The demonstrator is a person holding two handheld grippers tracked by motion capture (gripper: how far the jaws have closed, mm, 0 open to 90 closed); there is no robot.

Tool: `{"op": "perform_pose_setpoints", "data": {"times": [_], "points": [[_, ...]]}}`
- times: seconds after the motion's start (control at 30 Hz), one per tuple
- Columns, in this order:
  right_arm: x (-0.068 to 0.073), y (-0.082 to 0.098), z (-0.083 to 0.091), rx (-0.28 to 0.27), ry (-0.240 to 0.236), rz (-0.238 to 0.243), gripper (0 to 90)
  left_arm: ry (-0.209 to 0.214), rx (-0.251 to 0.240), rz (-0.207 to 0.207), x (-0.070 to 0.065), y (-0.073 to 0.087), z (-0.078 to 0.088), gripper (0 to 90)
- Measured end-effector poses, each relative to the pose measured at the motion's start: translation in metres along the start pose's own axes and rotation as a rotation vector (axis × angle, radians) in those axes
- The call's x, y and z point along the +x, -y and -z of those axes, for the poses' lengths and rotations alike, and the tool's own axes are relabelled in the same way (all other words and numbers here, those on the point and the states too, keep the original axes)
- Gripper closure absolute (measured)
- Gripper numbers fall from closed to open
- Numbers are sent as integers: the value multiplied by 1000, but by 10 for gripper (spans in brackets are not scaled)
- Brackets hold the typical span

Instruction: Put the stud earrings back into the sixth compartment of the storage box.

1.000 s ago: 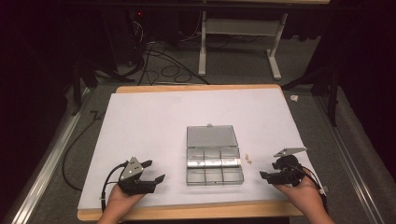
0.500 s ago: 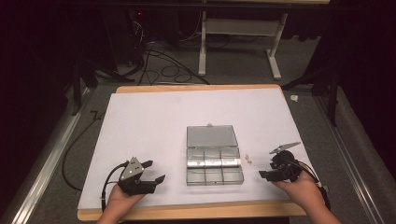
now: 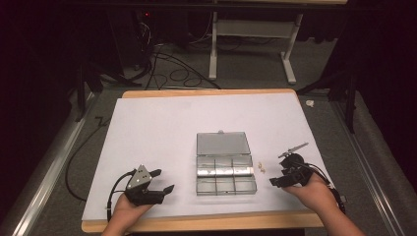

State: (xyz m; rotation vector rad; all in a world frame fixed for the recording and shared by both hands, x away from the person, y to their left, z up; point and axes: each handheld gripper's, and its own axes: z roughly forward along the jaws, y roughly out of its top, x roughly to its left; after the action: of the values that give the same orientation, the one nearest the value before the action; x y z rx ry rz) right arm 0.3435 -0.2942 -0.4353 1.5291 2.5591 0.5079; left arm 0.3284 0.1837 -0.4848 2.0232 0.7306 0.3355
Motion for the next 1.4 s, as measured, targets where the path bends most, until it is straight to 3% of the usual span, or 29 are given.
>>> {"op": "perform_pose_setpoints", "data": {"times": [0.27, 0.7, 1.4], "points": [[7, -15, -7, 74, -5, 60, 439, 3, -5, -1, 0, 0, 0, 248], [12, -45, -14, 165, -25, 92, 624, 4, -1, -1, 0, 0, 1, 248], [18, -69, -30, 238, 4, 139, 736, 6, -4, 2, 1, 0, 1, 249]]}}
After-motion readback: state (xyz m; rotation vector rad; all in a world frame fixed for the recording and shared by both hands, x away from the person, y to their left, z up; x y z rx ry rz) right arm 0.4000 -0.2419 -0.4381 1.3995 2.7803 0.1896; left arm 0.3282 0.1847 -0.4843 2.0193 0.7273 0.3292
